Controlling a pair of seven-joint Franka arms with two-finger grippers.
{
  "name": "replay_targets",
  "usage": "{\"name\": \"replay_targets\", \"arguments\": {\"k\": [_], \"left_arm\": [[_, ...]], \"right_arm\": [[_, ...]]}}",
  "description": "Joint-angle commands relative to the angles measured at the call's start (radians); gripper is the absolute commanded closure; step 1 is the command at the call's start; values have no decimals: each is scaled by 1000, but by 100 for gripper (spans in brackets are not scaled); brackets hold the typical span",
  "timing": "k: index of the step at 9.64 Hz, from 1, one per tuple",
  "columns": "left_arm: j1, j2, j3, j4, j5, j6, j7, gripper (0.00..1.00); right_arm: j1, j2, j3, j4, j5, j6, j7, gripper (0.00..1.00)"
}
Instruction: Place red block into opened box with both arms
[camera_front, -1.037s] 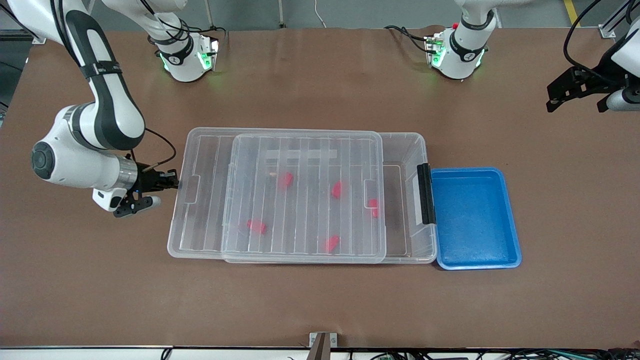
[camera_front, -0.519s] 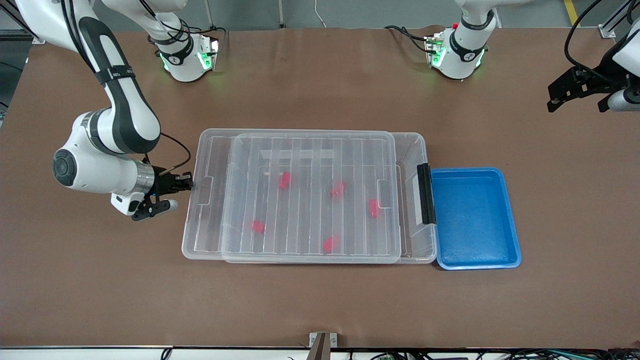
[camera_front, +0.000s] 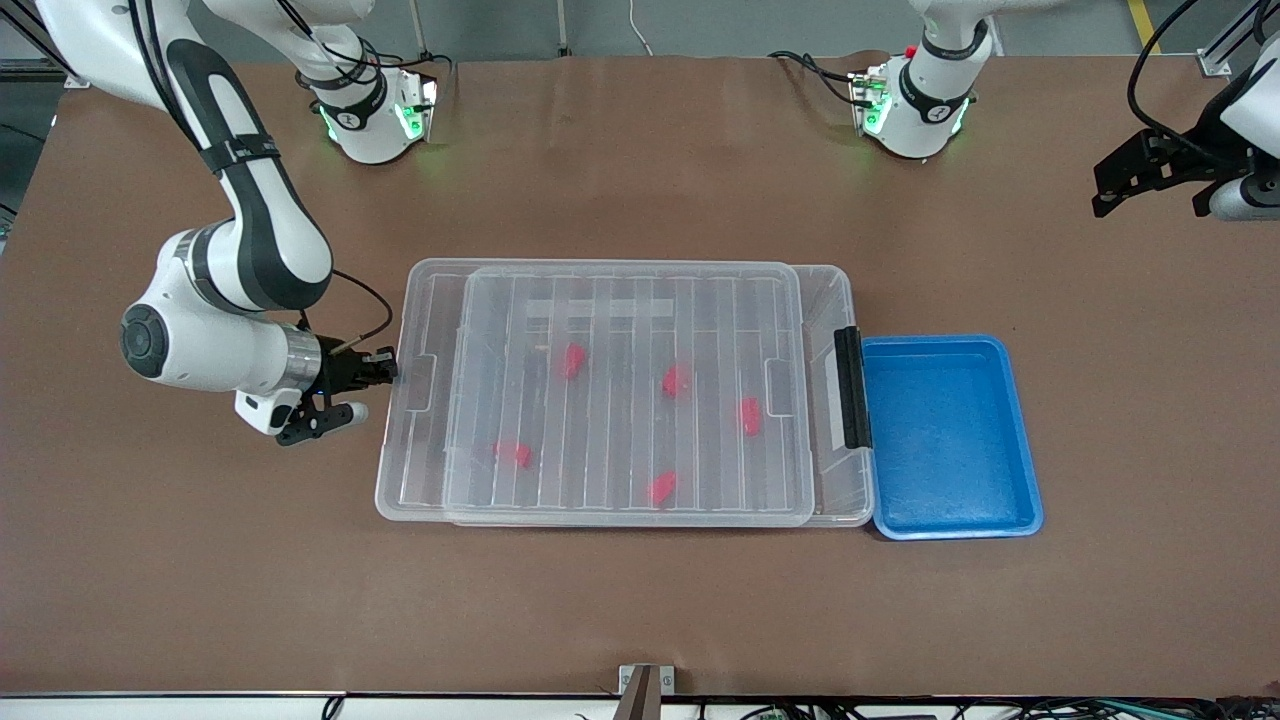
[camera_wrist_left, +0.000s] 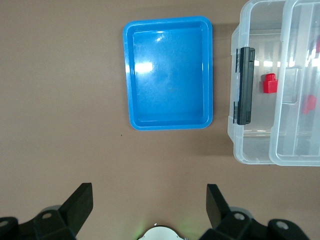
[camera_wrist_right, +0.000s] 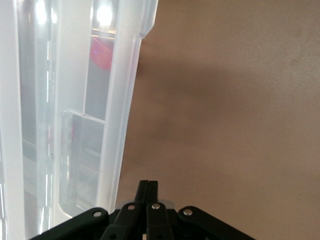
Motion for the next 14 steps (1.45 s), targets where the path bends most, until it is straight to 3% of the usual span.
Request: {"name": "replay_targets", "arguments": {"k": [1, 9, 10, 11, 12, 13, 14], "left_arm": [[4, 3, -1, -13, 5, -21, -2, 0], [7, 9, -1, -7, 16, -21, 9, 0], [7, 9, -1, -8, 11, -21, 1, 0], [7, 9, -1, -7, 13, -21, -1, 0], [7, 9, -1, -8, 13, -21, -1, 0], [7, 9, -1, -8, 13, -21, -1, 0], [5, 9, -2, -8, 13, -21, -2, 0]], "right_arm": [[1, 15, 14, 20, 15, 5, 27, 100], [-5, 27, 31, 29, 13, 16, 26, 99], [-13, 27, 28, 44, 1, -1, 26, 93], [-37, 21, 19, 76, -11, -74, 24, 48], [-56, 10, 6, 125, -84, -166, 24, 0], [-54, -17, -26, 173, -166, -238, 29, 0], [-56, -61, -56, 184, -194, -263, 73, 0]]}}
